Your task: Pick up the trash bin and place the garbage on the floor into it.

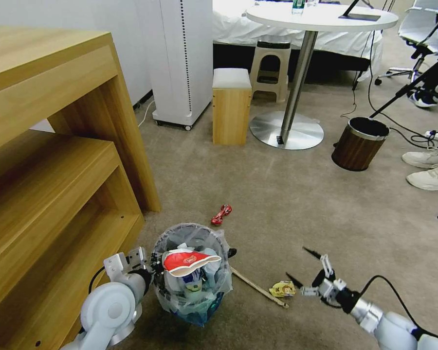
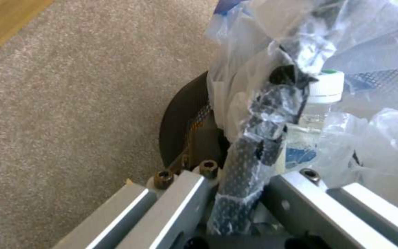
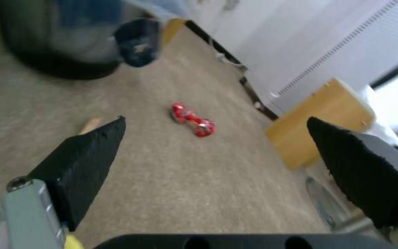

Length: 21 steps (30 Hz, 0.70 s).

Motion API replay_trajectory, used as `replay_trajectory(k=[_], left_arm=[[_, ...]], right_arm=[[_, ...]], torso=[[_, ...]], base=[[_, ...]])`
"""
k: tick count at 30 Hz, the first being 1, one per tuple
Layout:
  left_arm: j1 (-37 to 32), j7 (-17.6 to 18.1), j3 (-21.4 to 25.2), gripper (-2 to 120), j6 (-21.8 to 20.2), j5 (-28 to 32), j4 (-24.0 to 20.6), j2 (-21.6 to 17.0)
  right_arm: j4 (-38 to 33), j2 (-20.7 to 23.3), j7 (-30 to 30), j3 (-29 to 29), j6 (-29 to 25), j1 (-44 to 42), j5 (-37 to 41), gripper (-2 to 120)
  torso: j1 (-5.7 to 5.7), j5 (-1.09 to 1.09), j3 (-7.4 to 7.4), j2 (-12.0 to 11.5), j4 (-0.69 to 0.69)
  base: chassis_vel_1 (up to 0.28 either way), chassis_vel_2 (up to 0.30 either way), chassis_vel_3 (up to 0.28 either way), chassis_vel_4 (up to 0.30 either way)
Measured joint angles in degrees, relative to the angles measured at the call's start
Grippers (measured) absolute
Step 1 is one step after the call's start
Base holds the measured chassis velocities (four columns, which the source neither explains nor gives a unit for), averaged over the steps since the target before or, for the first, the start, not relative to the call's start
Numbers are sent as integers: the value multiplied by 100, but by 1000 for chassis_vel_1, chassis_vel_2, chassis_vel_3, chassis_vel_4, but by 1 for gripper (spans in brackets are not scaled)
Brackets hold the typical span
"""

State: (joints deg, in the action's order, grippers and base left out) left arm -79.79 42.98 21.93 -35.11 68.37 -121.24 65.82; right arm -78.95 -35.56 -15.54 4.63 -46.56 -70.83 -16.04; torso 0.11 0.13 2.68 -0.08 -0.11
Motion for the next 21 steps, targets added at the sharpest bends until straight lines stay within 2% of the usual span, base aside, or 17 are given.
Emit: replay_trajectory(k=[9,14,21], left_arm=[[-43,8,-14,0,3,-62,-17,61],[-57,14,-28,0,3,-72,-6,66],[-110,17,-37,0,4,-120,-5,62]], right_arm=[[194,-385,-233,478,0,55,-20,100],[373,-648,-272,487,0,90,-28,100],[540,-841,-463,293,7,95,-504,100]], torso=[[0,2,0,0,1],[0,2,0,0,1],[0,1,0,0,1]], base=[[0,0,0,0],[0,0,0,0],[0,0,0,0]])
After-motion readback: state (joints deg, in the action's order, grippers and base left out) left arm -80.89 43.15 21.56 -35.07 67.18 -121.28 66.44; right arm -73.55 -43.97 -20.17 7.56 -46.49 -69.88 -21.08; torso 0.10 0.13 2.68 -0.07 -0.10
